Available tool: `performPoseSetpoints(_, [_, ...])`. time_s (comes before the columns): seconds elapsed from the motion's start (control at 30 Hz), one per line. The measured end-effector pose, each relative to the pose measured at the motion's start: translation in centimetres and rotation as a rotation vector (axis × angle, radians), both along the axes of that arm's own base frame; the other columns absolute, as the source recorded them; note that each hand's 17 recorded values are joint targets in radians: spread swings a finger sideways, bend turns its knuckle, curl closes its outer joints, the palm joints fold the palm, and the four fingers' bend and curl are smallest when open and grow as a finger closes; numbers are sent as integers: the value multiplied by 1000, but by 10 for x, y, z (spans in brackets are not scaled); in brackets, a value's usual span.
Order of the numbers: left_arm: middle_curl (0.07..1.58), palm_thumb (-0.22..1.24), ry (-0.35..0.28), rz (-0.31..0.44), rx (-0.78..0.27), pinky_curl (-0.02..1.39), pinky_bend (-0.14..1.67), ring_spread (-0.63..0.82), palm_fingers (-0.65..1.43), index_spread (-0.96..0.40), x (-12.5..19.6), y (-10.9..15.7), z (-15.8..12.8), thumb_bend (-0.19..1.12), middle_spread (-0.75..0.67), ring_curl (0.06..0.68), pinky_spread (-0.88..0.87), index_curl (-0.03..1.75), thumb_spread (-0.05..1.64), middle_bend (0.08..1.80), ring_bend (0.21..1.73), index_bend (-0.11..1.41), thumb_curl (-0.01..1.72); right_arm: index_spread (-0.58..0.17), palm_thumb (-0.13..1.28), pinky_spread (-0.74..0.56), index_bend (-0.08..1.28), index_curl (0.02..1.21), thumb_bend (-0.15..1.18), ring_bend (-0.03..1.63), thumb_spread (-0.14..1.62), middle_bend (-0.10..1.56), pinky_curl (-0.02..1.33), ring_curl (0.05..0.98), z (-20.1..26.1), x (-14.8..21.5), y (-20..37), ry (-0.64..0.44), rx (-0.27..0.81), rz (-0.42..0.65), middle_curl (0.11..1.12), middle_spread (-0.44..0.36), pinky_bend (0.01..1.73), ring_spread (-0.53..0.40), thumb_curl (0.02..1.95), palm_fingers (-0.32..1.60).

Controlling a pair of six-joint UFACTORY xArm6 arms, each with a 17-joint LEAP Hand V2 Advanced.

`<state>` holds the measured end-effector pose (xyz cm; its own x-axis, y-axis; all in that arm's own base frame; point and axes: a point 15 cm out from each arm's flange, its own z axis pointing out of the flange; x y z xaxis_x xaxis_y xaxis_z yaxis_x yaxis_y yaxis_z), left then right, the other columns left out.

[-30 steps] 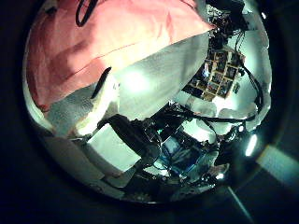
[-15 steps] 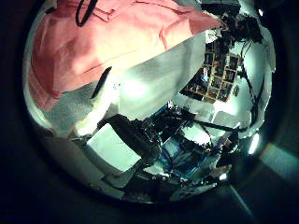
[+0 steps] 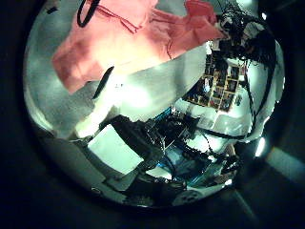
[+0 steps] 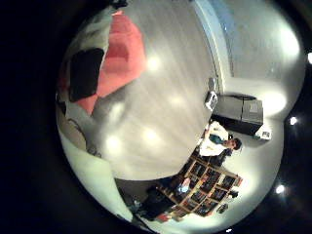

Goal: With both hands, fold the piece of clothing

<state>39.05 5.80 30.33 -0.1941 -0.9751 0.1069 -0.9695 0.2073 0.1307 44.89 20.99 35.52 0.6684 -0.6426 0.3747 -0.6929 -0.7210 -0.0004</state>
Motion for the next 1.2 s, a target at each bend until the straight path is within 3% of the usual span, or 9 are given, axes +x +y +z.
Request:
performPoseSetpoints(0.37, [347,571,-30,105,3,369,230,191,310,-82,-21,57,14,-16,101,202,263,478,1197,184,574,193,335,-303,1070,-259,1120,1027,-7,1370,1070,1326,1183,922,-26,9,103,-62,20,193,997,-198,1162,-286,893,841])
performPoseSetpoints(0.67, [347,567,-28,200,5,366,231,194,311,-82,-38,97,13,-16,97,199,260,479,1195,184,574,192,338,-303,1064,-259,1108,1028,-8,1356,1069,1317,1186,928,-35,21,139,-74,58,220,996,-198,1159,-288,906,852])
performPoseSetpoints(1.0, [347,572,-10,210,-2,363,233,199,311,-83,-43,102,4,-16,101,197,260,479,1190,184,575,192,343,-312,937,-269,1083,1033,-16,1348,1113,1296,1175,927,-34,28,186,-97,263,243,994,-199,1161,-286,860,864])
performPoseSetpoints(1.2, [347,572,-4,208,-3,362,234,199,311,-83,-42,98,3,-17,102,196,260,479,1188,184,575,192,345,-323,888,-280,1033,1036,-16,1353,1173,1247,1151,916,-34,23,187,-77,304,247,995,-209,1166,-284,799,811])
